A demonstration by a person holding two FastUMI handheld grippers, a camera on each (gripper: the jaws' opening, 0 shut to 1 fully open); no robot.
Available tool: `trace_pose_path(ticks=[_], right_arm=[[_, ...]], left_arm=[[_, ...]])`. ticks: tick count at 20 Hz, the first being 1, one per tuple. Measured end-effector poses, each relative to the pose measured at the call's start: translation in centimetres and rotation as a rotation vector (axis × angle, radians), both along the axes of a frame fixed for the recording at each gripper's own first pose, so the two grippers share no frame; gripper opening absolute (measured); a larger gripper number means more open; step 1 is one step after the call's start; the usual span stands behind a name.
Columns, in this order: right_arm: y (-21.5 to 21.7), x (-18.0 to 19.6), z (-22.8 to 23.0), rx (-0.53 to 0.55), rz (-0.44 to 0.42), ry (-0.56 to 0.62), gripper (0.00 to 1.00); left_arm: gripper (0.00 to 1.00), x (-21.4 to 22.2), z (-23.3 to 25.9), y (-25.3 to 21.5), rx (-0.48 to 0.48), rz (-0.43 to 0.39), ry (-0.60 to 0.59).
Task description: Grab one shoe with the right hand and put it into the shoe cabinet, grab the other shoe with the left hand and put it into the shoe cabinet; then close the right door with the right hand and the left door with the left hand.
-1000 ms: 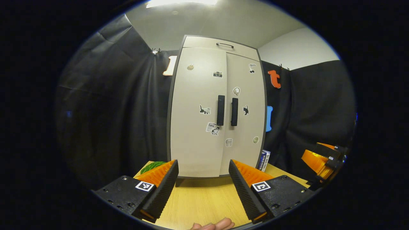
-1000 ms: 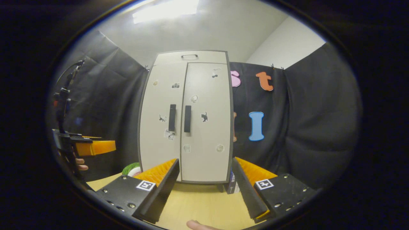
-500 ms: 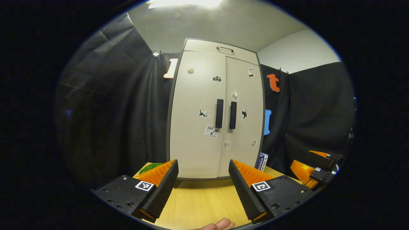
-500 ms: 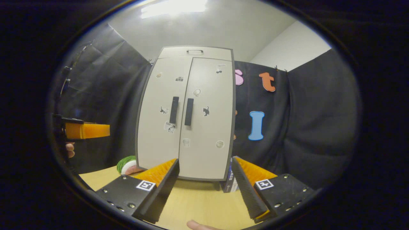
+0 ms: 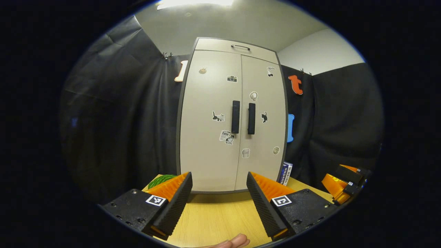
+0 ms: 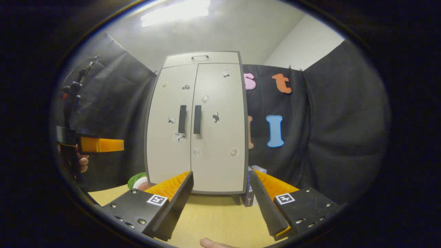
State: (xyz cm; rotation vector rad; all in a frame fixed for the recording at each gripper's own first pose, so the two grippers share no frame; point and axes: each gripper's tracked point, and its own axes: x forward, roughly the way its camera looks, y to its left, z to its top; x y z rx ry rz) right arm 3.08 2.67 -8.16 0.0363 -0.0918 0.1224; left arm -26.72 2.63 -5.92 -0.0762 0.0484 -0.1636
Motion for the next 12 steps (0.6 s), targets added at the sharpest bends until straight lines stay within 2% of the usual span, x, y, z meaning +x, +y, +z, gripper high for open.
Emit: trace_pose_path(ticks=[4, 6, 7, 12], right_arm=[[-3.3, 1.5, 0.0, 0.053, -0.046, -0.002, 0.98], [-4.8, 2.7, 1.0, 0.071, -0.064, -0.016, 0.98], [-5.6, 3.1, 1.6, 0.075, -0.075, -0.028, 0.98], [-8.6, 5.2, 4.4, 0.074, -0.1, -0.082, 0.96]], left_arm=[[0.96, 2.0, -1.1, -2.5, -0.005, -0.034, 0.027], [0.92, 3.2, -1.4, -3.6, 0.021, -0.037, 0.032], [0.96, 3.8, -1.5, -4.3, 0.041, -0.036, 0.031], [0.96, 7.0, -0.8, -7.5, 0.094, -0.024, 0.009]])
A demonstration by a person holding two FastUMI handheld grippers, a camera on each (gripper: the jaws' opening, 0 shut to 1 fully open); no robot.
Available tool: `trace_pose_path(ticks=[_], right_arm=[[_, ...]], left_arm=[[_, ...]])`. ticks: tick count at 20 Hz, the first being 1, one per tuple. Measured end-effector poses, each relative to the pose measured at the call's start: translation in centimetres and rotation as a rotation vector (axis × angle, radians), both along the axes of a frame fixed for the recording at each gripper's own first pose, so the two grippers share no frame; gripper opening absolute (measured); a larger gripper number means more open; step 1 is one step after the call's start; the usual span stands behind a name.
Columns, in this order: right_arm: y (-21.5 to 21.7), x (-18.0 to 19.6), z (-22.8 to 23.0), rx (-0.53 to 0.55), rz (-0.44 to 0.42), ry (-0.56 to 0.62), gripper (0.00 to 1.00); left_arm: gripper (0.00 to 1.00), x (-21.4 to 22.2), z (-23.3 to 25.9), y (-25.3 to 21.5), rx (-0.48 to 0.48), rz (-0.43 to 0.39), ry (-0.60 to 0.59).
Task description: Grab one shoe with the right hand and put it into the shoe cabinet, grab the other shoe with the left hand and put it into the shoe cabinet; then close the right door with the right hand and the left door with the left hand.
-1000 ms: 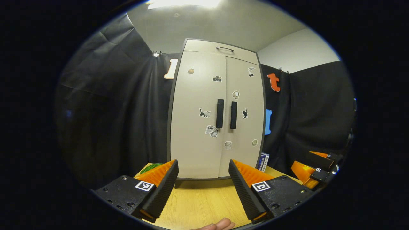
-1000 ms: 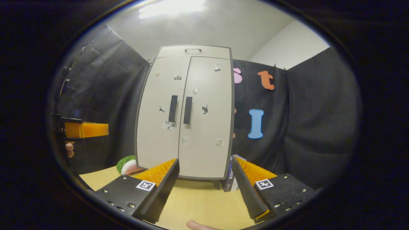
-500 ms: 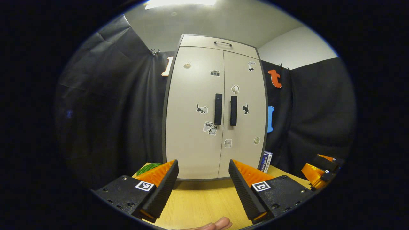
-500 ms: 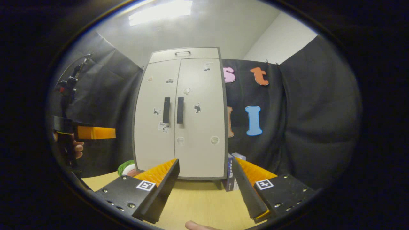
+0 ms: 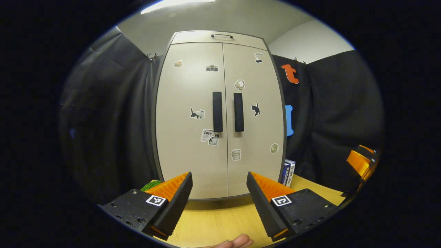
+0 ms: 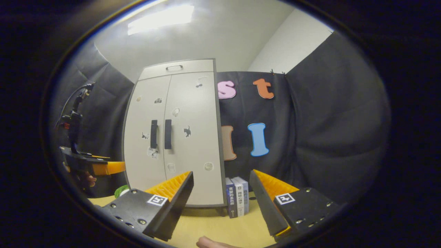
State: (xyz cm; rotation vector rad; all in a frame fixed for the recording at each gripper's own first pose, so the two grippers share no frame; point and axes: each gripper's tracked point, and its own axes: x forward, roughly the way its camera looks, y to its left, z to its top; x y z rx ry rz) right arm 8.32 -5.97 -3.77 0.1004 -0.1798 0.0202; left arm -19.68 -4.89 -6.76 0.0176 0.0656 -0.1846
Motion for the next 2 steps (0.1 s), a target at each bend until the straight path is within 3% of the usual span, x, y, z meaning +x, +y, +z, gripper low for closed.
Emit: trace_pose_path(ticks=[2], right_arm=[[-1.11, 0.98, 0.17, 0.006, 0.003, 0.009, 0.97]], left_arm=[[0.96, 1.02, 0.85, -1.11, -0.003, 0.006, -0.019]])
